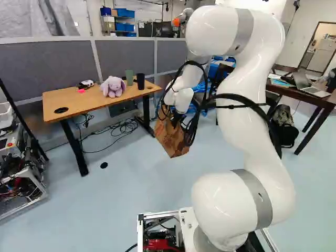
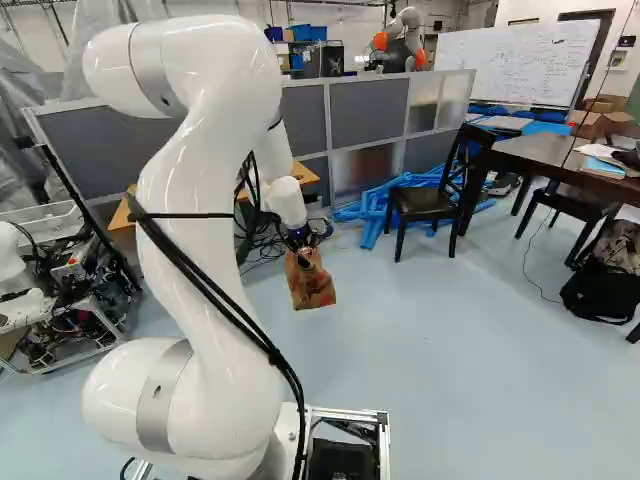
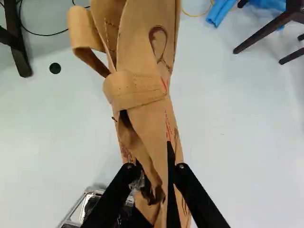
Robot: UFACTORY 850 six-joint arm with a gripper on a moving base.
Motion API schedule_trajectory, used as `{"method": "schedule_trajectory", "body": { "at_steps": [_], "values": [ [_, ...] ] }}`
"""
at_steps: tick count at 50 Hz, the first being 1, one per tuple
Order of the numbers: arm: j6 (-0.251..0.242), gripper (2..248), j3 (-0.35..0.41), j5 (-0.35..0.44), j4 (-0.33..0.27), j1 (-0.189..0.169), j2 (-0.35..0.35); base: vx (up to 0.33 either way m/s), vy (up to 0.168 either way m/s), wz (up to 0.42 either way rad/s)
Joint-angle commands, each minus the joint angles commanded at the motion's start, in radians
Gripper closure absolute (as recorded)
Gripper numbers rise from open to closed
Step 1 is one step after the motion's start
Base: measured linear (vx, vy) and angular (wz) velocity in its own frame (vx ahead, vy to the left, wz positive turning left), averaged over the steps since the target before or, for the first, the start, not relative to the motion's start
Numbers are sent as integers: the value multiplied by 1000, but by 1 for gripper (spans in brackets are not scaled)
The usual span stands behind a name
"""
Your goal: Pick up the bag on the ground and place it on the table
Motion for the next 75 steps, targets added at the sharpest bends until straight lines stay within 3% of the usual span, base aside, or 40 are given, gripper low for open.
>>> {"method": "schedule_trajectory", "body": {
  "at_steps": [16, 52, 75],
  "values": [
    [0, 227, 5, -55, 0, 0, 43, 0, 0, 0],
    [0, 227, 5, -68, 0, -1, 133, 0, 0, 0],
    [0, 227, -16, -122, 10, -2, 174, 0, 0, 0]
  ]
}}
